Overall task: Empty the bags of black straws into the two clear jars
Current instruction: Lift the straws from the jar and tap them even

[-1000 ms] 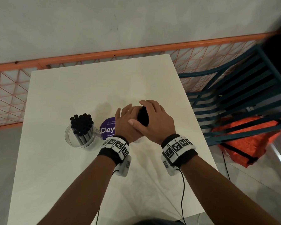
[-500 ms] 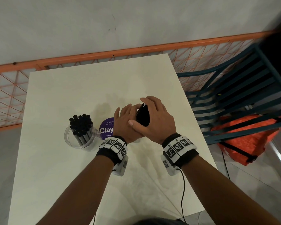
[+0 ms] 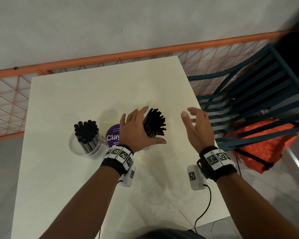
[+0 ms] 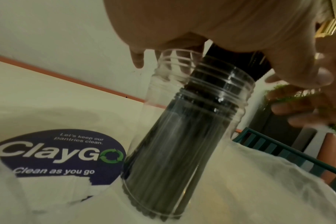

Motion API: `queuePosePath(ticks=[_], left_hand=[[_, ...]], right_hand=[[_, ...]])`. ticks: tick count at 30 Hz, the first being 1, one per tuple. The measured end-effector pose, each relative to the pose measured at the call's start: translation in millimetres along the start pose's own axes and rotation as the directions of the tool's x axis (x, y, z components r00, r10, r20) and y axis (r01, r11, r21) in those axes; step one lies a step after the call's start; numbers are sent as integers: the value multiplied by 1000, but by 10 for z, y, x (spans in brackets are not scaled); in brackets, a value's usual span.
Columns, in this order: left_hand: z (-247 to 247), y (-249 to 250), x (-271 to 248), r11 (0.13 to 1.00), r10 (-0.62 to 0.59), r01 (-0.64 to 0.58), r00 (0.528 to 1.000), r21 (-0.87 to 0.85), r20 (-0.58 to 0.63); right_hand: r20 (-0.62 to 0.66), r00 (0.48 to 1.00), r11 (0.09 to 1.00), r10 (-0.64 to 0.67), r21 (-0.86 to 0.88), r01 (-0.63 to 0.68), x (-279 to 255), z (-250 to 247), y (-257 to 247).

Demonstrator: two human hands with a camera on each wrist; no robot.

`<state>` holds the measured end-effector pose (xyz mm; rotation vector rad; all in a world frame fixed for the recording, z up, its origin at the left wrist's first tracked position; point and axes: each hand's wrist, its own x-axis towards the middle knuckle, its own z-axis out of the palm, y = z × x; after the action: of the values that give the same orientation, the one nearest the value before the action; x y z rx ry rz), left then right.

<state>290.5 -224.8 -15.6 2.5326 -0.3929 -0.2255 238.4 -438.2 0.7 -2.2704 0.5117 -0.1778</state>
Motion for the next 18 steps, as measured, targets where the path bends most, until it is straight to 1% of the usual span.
queuePosePath(ticks=[2, 3, 4, 6, 7, 8, 9, 10, 11, 12, 13, 14, 15, 16, 17, 18], left_hand=[[-70, -29, -79, 998, -23, 23, 1000, -51, -17], [-114, -45, -159, 993, -39, 34, 999, -111, -38], [-146, -78, -275, 976, -65, 50, 996, -210, -67], [-176, -172, -586, 909, -136, 67, 981, -411, -142], [-163, -230, -770, 898, -162, 69, 970, -435, -180], [-124, -305, -955, 915, -164, 68, 963, -397, -214], [-71, -388, -1134, 944, -134, 59, 968, -325, -212], [-14, -466, -1309, 970, -74, 36, 985, -239, -156], [56, -537, -1474, 991, -5, 0, 999, -133, -38], [133, -599, -1618, 998, 56, -54, 991, -18, 120], [215, -642, -1735, 989, 81, -111, 957, 93, 278], [301, -668, -1838, 971, 68, -152, 914, 183, 399], [397, -674, -1907, 958, 35, -165, 882, 236, 471], [491, -658, -1940, 958, 2, -144, 868, 247, 497], [567, -614, -1948, 971, -39, -84, 871, 226, 489], [644, -573, -1929, 986, -97, 23, 888, 167, 450]], right_hand=[[109, 987, 984, 117, -146, -100, -42, -8, 239], [186, 964, 960, 189, -242, -141, -98, 11, 356], [261, 931, 927, 257, -339, -160, -188, 47, 460], [368, 869, 873, 329, -469, -132, -411, 169, 617], [395, 855, 861, 337, -496, -111, -521, 238, 672], [404, 851, 856, 335, -509, -95, -615, 310, 729], [403, 854, 855, 330, -510, -90, -689, 372, 785], [397, 858, 862, 327, -498, -98, -743, 414, 833], [393, 861, 878, 323, -463, -118, -788, 434, 862], [397, 865, 903, 307, -408, -133, -828, 446, 887], [408, 871, 930, 274, -344, -131, -871, 439, 896], [422, 876, 952, 232, -285, -115, -922, 420, 895], [435, 879, 965, 193, -247, -89, -970, 378, 863], [454, 878, 973, 151, -227, -50, -1022, 331, 821], [486, 867, 978, 110, -210, -6, -1086, 280, 760], [533, 844, 983, 61, -181, 43, -1167, 230, 699]])
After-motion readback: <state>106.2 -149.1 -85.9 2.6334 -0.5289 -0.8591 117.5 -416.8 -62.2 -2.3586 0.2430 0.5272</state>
